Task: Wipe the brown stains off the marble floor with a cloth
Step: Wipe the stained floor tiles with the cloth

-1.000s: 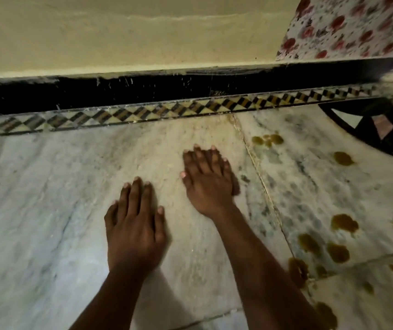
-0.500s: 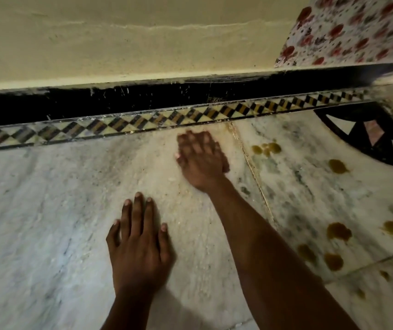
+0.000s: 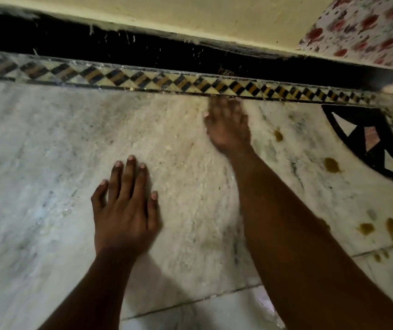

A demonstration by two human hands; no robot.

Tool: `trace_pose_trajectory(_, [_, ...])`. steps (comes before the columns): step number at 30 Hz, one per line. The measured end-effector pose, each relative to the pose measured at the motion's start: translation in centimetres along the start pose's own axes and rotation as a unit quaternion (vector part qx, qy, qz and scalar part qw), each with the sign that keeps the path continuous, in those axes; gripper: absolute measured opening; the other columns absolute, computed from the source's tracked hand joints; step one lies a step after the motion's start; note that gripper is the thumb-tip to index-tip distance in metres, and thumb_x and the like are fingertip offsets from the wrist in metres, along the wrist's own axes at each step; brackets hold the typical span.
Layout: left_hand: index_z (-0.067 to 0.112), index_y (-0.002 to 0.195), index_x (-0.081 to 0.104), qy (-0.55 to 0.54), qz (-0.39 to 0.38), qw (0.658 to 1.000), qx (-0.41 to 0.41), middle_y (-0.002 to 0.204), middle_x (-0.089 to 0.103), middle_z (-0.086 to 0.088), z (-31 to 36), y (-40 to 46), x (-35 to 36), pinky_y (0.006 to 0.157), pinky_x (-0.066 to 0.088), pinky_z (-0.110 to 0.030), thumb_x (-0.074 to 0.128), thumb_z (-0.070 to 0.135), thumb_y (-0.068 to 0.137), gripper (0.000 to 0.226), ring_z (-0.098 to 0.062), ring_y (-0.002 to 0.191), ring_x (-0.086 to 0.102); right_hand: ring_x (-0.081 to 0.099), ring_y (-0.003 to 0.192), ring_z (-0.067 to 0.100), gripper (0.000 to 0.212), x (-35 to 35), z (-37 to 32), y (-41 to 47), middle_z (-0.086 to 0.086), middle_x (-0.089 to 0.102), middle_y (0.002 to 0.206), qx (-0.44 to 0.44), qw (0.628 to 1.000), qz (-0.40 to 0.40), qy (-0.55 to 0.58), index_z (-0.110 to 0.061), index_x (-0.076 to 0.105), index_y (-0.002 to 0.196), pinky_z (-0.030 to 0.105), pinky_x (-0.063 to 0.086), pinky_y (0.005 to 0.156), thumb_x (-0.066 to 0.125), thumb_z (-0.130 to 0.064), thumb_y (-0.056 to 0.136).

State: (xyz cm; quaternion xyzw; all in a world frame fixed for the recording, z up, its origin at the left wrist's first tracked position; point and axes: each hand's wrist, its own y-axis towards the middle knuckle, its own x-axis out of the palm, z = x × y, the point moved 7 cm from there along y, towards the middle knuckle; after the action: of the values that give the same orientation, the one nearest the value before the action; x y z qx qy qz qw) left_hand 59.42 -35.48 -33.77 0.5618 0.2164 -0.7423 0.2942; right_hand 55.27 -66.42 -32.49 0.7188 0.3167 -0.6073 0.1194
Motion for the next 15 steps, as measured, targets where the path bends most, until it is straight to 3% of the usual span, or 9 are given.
trace_pose_trajectory(2, [0.021,0.170,0.025,-0.006,-0.001,1.000,-0.010,0.181,0.012,-0.002,-0.1,0.0,-0.2,0.127,0.021,-0.052,0.028,0.047,0.107,0.067,-0.021,0.168,0.009,-0.014,0.164,0.030,0.061,2.3,-3.3,-4.5,-0.007,-0.009,0.178,-0.143,0.988,-0.023,-0.052,-0.041,-0.001,0.168,0.056,-0.004,0.130,0.017,-0.057,0.112])
trace_pose_trajectory(4, [0.021,0.170,0.024,-0.008,-0.009,1.000,-0.007,0.181,0.012,-0.001,0.1,0.0,-0.1,0.128,0.021,-0.051,0.028,0.047,0.107,0.068,-0.021,0.168,0.009,-0.005,0.165,0.025,0.059,3.4,-1.5,-9.1,-0.011,-0.002,0.179,-0.203,0.976,-0.014,-0.080,-0.045,0.003,0.167,0.056,0.006,0.131,0.016,-0.057,0.111])
trace_pose_trajectory(6, [0.022,0.171,0.020,-0.007,-0.017,1.000,-0.005,0.181,0.008,-0.001,-0.1,0.0,0.0,0.129,0.020,-0.051,0.027,0.047,0.108,0.068,-0.020,0.168,0.005,0.002,0.165,0.026,0.059,2.3,3.9,-9.7,-0.008,0.006,0.179,-0.144,0.986,0.019,-0.087,-0.045,0.008,0.167,0.059,0.013,0.129,0.014,-0.056,0.109])
trace_pose_trajectory(8, [0.023,0.171,0.019,-0.005,-0.016,1.000,-0.006,0.181,0.006,0.000,-0.2,0.0,0.1,0.130,0.018,-0.050,0.025,0.048,0.108,0.068,-0.019,0.168,0.003,0.003,0.164,0.034,0.060,-0.1,10.0,-7.4,-0.002,0.009,0.179,0.013,0.997,0.051,-0.058,-0.041,0.012,0.167,0.065,0.012,0.128,0.014,-0.056,0.109])
trace_pose_trajectory(11, [0.023,0.170,0.023,-0.008,-0.008,1.000,-0.006,0.181,0.010,0.001,0.1,0.1,0.2,0.129,0.019,-0.050,0.026,0.048,0.107,0.068,-0.019,0.168,0.005,-0.005,0.163,0.041,0.063,-2.7,13.0,-2.9,0.006,0.001,0.179,0.217,0.972,0.091,0.026,-0.029,0.006,0.169,0.064,0.004,0.129,0.017,-0.051,0.111])
trace_pose_trajectory(13, [0.023,0.170,0.026,-0.004,0.000,1.000,-0.008,0.181,0.013,0.001,-0.1,0.0,0.1,0.128,0.021,-0.050,0.027,0.048,0.107,0.067,-0.019,0.168,0.008,-0.007,0.162,0.044,0.067,-2.3,9.6,-0.1,0.010,-0.002,0.178,0.242,0.965,0.087,0.045,-0.022,0.003,0.170,0.062,0.002,0.129,0.015,-0.052,0.111])
trace_pose_trajectory(15, [0.023,0.169,0.028,-0.009,0.010,1.000,-0.008,0.180,0.016,0.000,-0.1,0.0,0.1,0.126,0.022,-0.051,0.029,0.047,0.107,0.067,-0.019,0.168,0.010,-0.009,0.162,0.041,0.067,-0.9,4.3,1.3,0.007,-0.005,0.179,0.133,0.988,0.073,0.010,-0.024,0.000,0.170,0.060,0.000,0.130,0.015,-0.054,0.112])
